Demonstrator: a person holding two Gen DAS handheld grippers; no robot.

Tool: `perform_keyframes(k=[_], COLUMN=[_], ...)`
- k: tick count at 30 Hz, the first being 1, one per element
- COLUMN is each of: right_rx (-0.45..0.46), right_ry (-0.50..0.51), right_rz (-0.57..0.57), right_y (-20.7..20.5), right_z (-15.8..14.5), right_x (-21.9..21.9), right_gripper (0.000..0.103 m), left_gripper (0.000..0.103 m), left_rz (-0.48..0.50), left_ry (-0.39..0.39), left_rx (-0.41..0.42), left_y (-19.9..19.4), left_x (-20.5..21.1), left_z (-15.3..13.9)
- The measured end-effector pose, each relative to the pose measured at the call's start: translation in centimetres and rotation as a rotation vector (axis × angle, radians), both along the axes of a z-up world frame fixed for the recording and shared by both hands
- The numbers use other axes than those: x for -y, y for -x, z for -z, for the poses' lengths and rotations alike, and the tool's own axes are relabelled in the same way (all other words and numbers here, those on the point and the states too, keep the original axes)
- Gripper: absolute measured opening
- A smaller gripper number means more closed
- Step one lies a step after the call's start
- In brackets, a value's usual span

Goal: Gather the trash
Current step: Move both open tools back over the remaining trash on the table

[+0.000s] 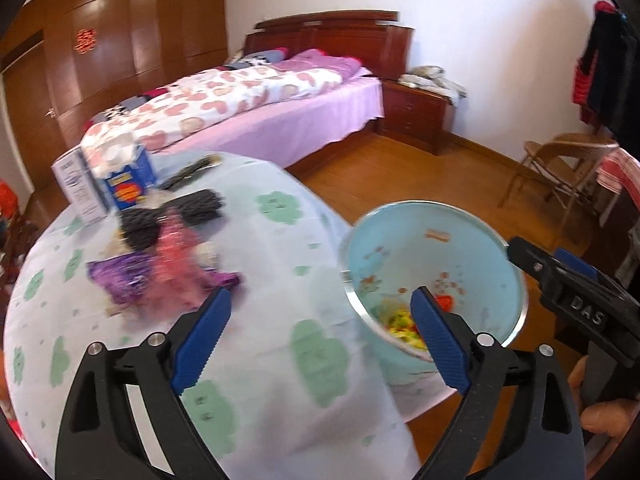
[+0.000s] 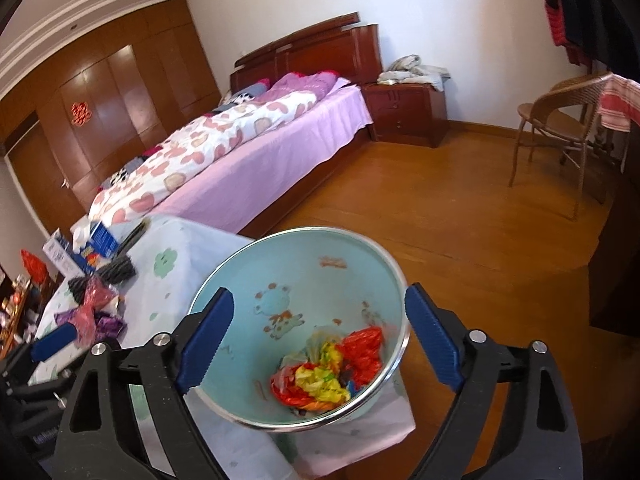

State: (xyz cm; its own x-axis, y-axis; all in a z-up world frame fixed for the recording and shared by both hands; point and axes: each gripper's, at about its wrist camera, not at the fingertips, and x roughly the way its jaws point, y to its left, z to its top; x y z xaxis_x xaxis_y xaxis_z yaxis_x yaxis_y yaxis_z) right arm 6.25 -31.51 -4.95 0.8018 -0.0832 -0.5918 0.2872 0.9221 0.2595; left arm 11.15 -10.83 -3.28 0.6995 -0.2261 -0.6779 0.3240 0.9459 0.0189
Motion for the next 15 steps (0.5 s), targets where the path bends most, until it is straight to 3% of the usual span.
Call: perform_keyframes(k=[15], right_rx=[-0.001], right_ry=[0.077], right_rz=[-0.161], right_y=[-0.7], right_z=[-1.1], right_x=[-7.6], right_gripper=[0.087], left_gripper=[0.091], left_rz=[-0.147], left_ry=[0.01], left_rx=[-0.016], left_y=[-0.1], left_x=[-8.5], left_z=[0.7])
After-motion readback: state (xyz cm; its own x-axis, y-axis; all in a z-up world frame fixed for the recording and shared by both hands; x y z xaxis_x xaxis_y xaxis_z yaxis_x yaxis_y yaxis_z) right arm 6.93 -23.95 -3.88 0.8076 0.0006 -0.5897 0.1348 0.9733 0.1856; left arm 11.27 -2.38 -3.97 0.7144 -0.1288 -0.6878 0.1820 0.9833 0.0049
